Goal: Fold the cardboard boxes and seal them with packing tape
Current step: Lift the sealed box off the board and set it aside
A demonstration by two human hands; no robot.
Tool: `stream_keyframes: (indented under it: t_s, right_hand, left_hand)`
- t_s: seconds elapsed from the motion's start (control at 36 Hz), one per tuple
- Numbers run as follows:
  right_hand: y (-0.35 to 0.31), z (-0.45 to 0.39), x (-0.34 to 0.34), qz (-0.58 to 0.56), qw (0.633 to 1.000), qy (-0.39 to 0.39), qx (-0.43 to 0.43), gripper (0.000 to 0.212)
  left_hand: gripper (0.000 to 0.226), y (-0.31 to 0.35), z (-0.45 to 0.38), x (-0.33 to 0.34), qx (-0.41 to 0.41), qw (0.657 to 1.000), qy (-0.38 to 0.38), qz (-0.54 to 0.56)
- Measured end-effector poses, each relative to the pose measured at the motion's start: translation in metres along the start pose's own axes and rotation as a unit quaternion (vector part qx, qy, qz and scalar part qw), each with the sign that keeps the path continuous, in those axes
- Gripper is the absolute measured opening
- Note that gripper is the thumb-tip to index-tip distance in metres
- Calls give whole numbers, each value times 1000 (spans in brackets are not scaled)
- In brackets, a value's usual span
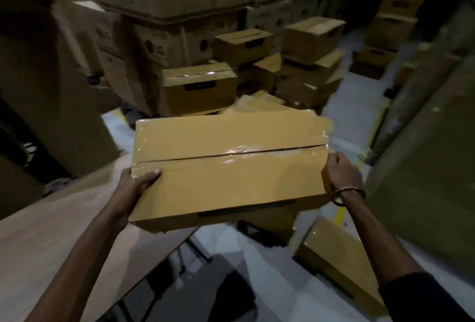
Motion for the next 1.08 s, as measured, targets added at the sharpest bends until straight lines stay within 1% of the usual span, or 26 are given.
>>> stream_keyframes:
  t_s: [0.06,0.11,0.19,0.22,0.31,0.33,0.36,0.47,0.5,0.56,0.61,0.67,0.78,0.83,0.92,0.97,1.03,1.08]
  right_hand:
    - [45,-7,-30,3,999,17,40,54]
    - [92,-9,-53,17,996,18,89,55]
    - [158,-3,-86,21,988,45,146,60]
    - [178,1,-96,27,985,55,162,59]
    - [237,17,-123,47,971,83,218,57]
    - [255,23,-132,53,965,93,239,60]
    - [272,29,-142,64,957,105,262,63]
    - [337,45,-176,112,926,133,336,66]
    - [347,49,-185,120,920,135,347,66]
    - [368,57,-198,138,907,138,374,67]
    - [387,65,-211,153,891,142,404,74]
    - [403,73,-221,168,877,149,425,78]
    - [426,91,-229,177,855,162,459,71]
    - [443,103,-228,164,839,176,488,77]
    - [476,117,-216,147,817,164,532,78]
    - [490,113,-207,150,818,145,536,80]
    - [511,105,-193,145,823,116,536,73]
    - [540,92,-175,139,828,87,536,70]
  left_hand:
    - [72,6,-9,51,2,999,-41,-15]
    - [68,8,-16,105,3,995,-93,-34]
    - [73,4,-25,180,-14,988,-148,-47]
    - [68,-2,-28,205,-22,984,-170,-48]
    - [32,-19,-28,277,-55,973,-217,-62]
    - [28,-27,-27,299,-69,968,-229,-74]
    - [32,-38,-29,320,-80,963,-243,-85]
    - [78,-91,-42,400,-115,936,-315,-104]
    - [85,-105,-43,419,-123,930,-329,-112]
    - [87,-129,-43,454,-143,917,-353,-123]
    - [94,-153,-39,484,-174,902,-370,-143]
    - [96,-172,-37,513,-184,887,-395,-154]
    - [96,-202,-34,570,-212,867,-422,-161]
    - [91,-212,-31,594,-220,858,-433,-168]
    - [80,-223,-27,626,-225,849,-446,-170]
    - [70,-233,-26,645,-227,847,-444,-185]
    - [54,-245,-28,665,-236,844,-440,-199]
    - [50,-264,-36,686,-243,843,-428,-219]
Point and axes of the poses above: each hand's wrist, its own z-axis away from the middle knuckle, its own x-axis out of the palm, y = z × x, the point moved 10 cm from there along -z, towards the middle knuckle, and after that the axes turned 7 degrees about y, right-handed, at the moved point
